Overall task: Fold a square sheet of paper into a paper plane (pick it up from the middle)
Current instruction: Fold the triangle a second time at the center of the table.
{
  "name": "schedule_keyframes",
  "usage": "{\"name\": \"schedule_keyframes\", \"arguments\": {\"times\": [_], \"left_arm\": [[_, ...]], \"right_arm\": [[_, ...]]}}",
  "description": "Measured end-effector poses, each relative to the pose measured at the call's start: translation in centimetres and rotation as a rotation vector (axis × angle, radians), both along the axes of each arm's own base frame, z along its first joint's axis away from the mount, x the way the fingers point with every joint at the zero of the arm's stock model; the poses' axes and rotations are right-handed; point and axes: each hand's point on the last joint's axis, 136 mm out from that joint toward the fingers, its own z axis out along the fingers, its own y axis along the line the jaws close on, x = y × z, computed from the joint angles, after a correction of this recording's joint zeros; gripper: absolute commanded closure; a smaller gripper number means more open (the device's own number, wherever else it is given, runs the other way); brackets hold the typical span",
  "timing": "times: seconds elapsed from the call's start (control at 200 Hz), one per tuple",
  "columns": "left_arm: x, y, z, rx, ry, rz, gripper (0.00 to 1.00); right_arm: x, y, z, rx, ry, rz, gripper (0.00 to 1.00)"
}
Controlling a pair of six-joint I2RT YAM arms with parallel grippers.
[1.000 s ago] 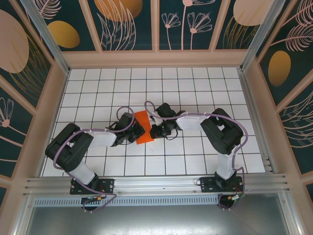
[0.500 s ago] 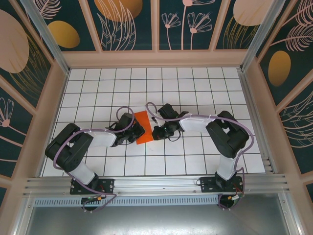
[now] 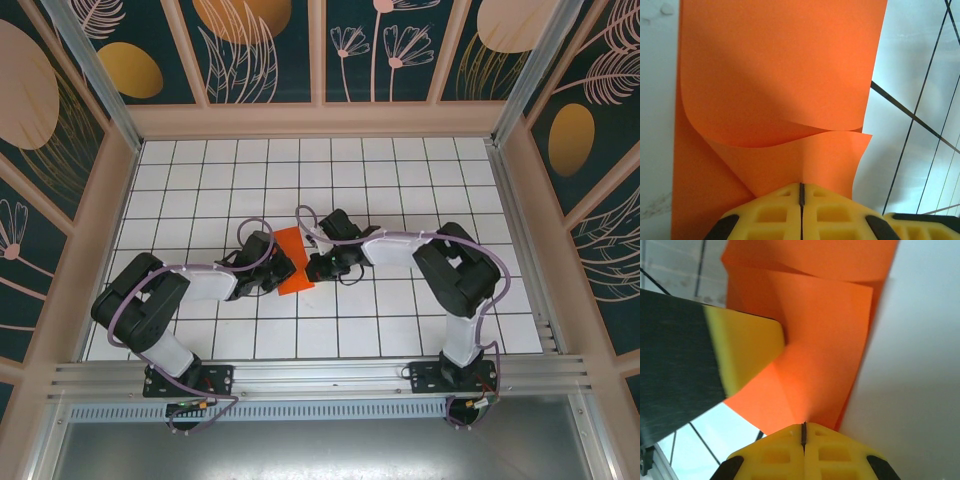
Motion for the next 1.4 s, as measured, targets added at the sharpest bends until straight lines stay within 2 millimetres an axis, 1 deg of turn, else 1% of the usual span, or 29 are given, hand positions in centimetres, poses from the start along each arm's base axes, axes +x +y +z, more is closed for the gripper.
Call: {"name": "schedule_keyframes", "arguments": {"times": [0.065,0.17,0.26,0.445,0.6,0.691,0.776,0.831,0.911,1.001,1.056,1.116,1.171,1.256,1.326,1.401], "left_arm": [[0.0,0.0,0.0,0.001,0.0,0.0,0.9],[-0.1,0.1,0.0,0.013,-0.006,-0.012,0.87],[-0.2,0.6,0.1,0.039,-0.011,-0.023,0.86],[1.0,3.2,0.1,0.093,-0.03,0.008,0.86],[2.1,4.9,0.1,0.109,-0.042,0.032,0.85],[2.8,6.4,0.1,0.125,-0.048,0.056,0.85],[3.2,7.4,0.3,0.145,-0.056,0.066,0.86],[3.4,7.7,0.7,0.149,-0.07,0.062,0.87],[3.6,7.2,2.2,0.125,-0.109,0.049,0.89],[3.8,6.2,4.5,0.09,-0.177,0.024,0.9],[3.6,5.0,5.8,0.064,-0.219,-0.005,0.91],[3.2,3.4,6.4,0.038,-0.241,-0.049,0.92],[2.7,2.3,6.2,0.026,-0.243,-0.084,0.95],[1.9,0.9,4.9,0.019,-0.209,-0.128,0.97],[1.6,0.9,3.4,0.034,-0.17,-0.134,0.99],[1.5,1.0,2.5,0.047,-0.148,-0.133,1.0]], "right_arm": [[-0.1,0.0,-0.5,-0.008,0.008,0.001,1.0],[0.0,-0.1,-0.6,-0.012,0.005,0.0,1.0],[0.0,-0.2,-0.6,-0.015,0.002,0.001,1.0],[-0.1,-0.2,-0.8,-0.017,-0.005,0.002,1.0],[-0.1,-0.3,-0.8,-0.014,-0.009,0.002,1.0],[-0.1,-0.3,-0.8,-0.014,-0.01,0.002,1.0],[-0.1,-0.3,-0.8,-0.014,-0.01,0.002,1.0],[-0.1,-0.2,-0.8,-0.014,-0.01,0.002,1.0],[-0.1,-0.2,-0.8,-0.014,-0.01,0.002,1.0],[-0.1,-0.2,-0.8,-0.014,-0.01,0.001,1.0],[-0.1,-0.2,-0.8,-0.013,-0.01,0.002,1.0],[-0.1,-0.2,-0.8,-0.013,-0.01,0.002,1.0],[-0.1,-0.2,-0.8,-0.013,-0.01,0.001,1.0],[-0.1,-0.2,-0.7,-0.013,-0.009,-0.001,1.0],[-0.1,-0.2,-0.7,-0.012,-0.009,-0.001,1.0],[-0.1,-0.2,-0.6,-0.011,-0.011,0.0,1.0]]}}
